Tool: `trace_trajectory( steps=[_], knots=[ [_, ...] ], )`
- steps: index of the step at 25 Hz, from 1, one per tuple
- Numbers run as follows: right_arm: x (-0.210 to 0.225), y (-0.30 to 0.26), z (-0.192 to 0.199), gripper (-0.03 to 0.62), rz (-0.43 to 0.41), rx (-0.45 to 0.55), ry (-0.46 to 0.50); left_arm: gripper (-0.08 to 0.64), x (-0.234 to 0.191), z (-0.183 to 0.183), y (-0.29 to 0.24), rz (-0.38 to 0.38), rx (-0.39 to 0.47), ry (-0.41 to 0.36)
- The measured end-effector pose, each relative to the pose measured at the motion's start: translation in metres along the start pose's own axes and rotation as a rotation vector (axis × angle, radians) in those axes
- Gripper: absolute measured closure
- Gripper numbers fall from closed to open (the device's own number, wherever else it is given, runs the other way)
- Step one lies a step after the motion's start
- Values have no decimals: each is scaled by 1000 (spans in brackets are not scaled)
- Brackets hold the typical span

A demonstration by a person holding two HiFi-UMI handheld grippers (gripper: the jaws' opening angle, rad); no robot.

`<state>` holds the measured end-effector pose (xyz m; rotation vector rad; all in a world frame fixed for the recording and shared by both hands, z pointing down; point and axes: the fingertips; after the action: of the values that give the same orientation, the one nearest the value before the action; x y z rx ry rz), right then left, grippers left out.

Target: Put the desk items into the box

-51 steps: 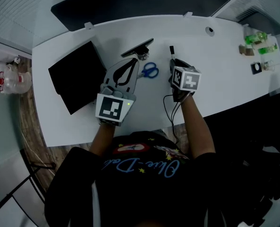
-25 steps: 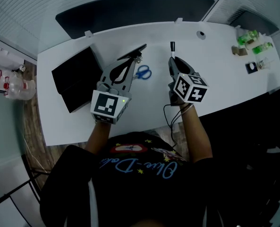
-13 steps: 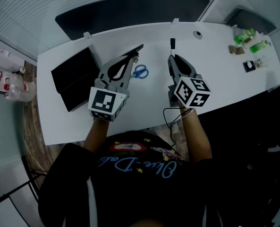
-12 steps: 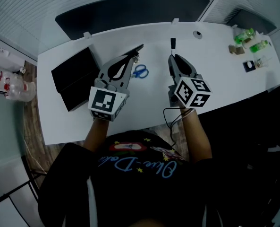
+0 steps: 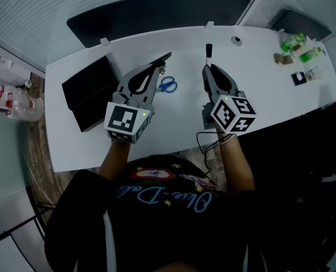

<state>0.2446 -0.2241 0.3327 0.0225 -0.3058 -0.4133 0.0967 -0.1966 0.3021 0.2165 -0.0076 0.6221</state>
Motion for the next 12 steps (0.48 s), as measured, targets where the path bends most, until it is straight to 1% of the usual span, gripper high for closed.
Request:
trace_trajectory(
  steps=[5,12],
  knots=[
    [3,2,-5,520,-8,13,3,554,3,-1,-5,4,7,-2],
    [9,5,-9,520,-10,24,-12,554,9,-3,-10,17,6,-37]
  ],
)
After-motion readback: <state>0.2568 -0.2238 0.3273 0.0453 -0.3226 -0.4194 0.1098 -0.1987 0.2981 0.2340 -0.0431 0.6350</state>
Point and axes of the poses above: the fingertips, and each gripper's own axes: y backward along the fingers, x to its right, z out of its underside, and after that the axes turned 14 degrees about x, right-handed
